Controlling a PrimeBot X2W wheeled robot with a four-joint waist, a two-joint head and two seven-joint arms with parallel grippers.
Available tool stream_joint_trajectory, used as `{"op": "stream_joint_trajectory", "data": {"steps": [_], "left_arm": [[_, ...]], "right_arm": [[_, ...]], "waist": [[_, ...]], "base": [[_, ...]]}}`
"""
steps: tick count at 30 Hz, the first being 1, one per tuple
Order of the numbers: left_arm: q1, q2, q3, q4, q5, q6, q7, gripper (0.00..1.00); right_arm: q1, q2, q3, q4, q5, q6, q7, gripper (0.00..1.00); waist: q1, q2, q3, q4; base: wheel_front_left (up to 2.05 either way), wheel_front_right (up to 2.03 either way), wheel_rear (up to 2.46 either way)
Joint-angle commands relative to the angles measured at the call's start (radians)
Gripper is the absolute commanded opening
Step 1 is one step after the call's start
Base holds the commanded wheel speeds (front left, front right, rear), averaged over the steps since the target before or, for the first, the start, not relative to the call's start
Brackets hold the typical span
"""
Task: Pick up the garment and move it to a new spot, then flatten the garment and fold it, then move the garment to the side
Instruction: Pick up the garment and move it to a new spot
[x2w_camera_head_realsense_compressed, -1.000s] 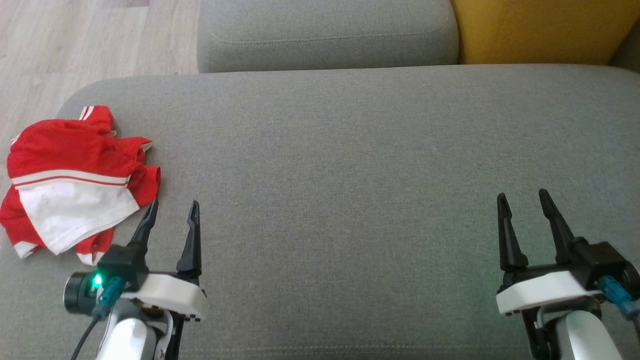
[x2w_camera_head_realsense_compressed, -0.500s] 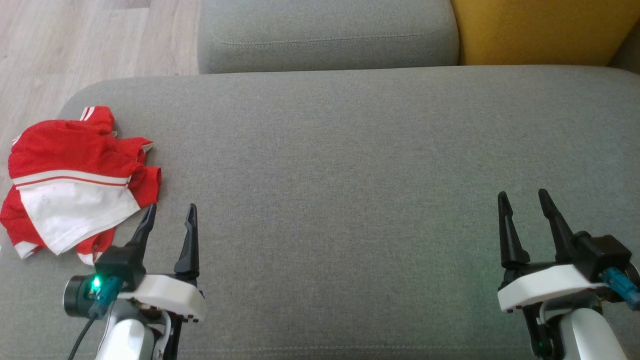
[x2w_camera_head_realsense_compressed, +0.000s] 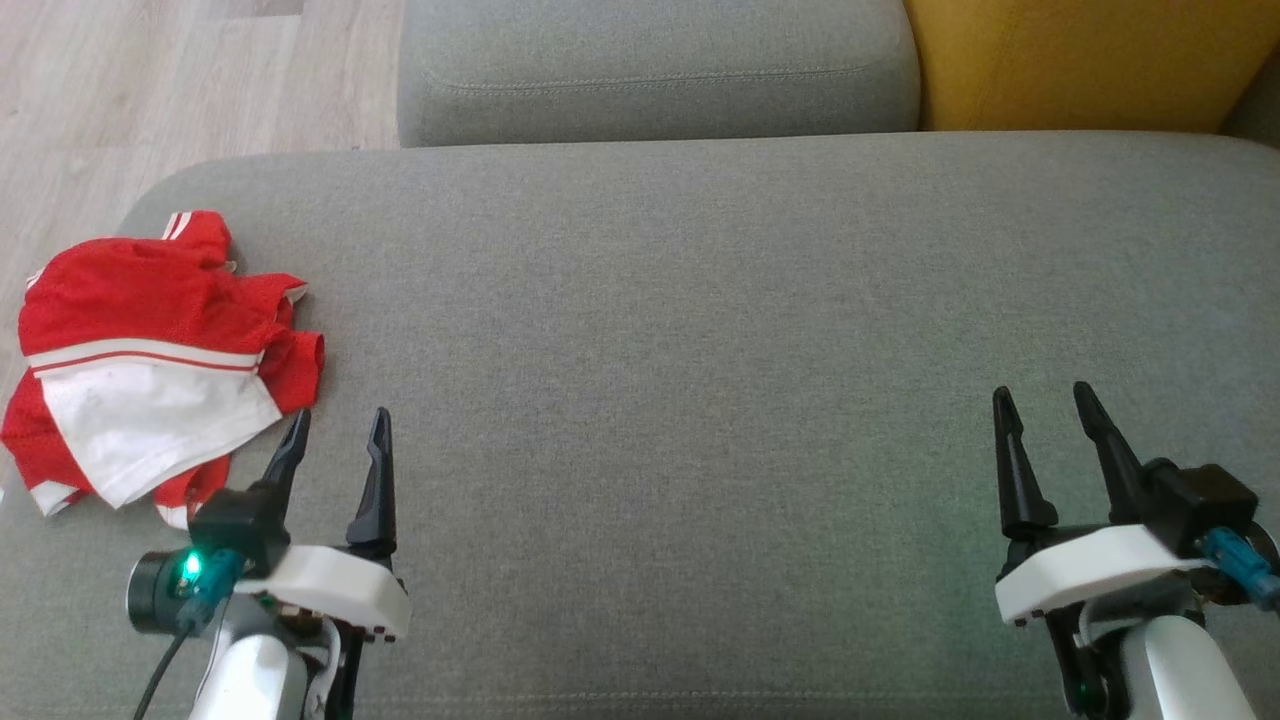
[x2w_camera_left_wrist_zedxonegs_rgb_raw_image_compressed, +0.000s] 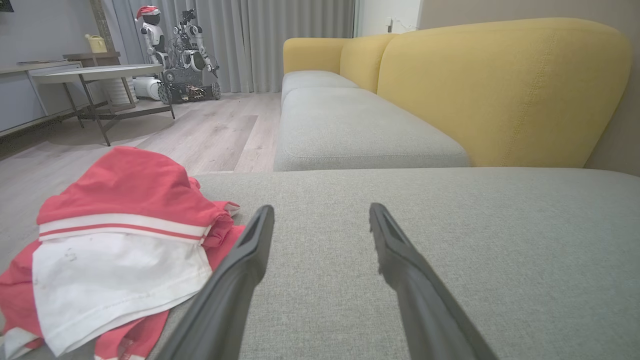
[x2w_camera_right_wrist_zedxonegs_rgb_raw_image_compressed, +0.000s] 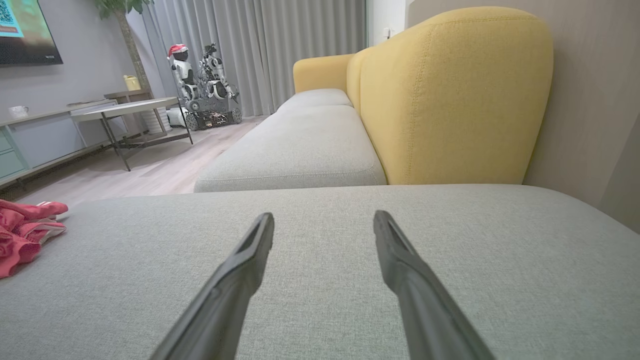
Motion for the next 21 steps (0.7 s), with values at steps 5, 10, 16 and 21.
{"op": "stream_joint_trajectory", "data": {"steps": [5, 10, 16, 21], "left_arm": [[-0.062, 0.006, 0.038, -0.017, 0.004, -0.003, -0.012, 1.0], [-0.065, 0.004, 0.038, -0.009, 0.004, -0.005, -0.012, 1.0], [-0.067, 0.002, 0.04, -0.001, 0.002, -0.006, -0.012, 1.0], [-0.08, 0.002, 0.051, 0.002, -0.005, -0.001, -0.012, 1.0]], "right_arm": [[-0.04, -0.01, 0.017, -0.033, 0.007, 0.008, 0.005, 1.0], [-0.04, -0.01, 0.015, -0.034, 0.003, 0.008, 0.004, 1.0], [-0.04, -0.009, 0.009, -0.034, 0.0, 0.008, 0.002, 1.0], [-0.037, -0.009, 0.003, -0.046, -0.008, 0.008, -0.001, 1.0]], "waist": [[0.0, 0.0, 0.0, 0.001], [0.0, 0.0, 0.001, 0.003], [0.0, 0.0, 0.001, 0.012], [0.0, 0.0, 0.003, 0.063]], "base": [[0.0, 0.0, 0.0], [0.0, 0.0, 0.0], [0.0, 0.0, 0.0], [0.0, 0.0, 0.0]]}}
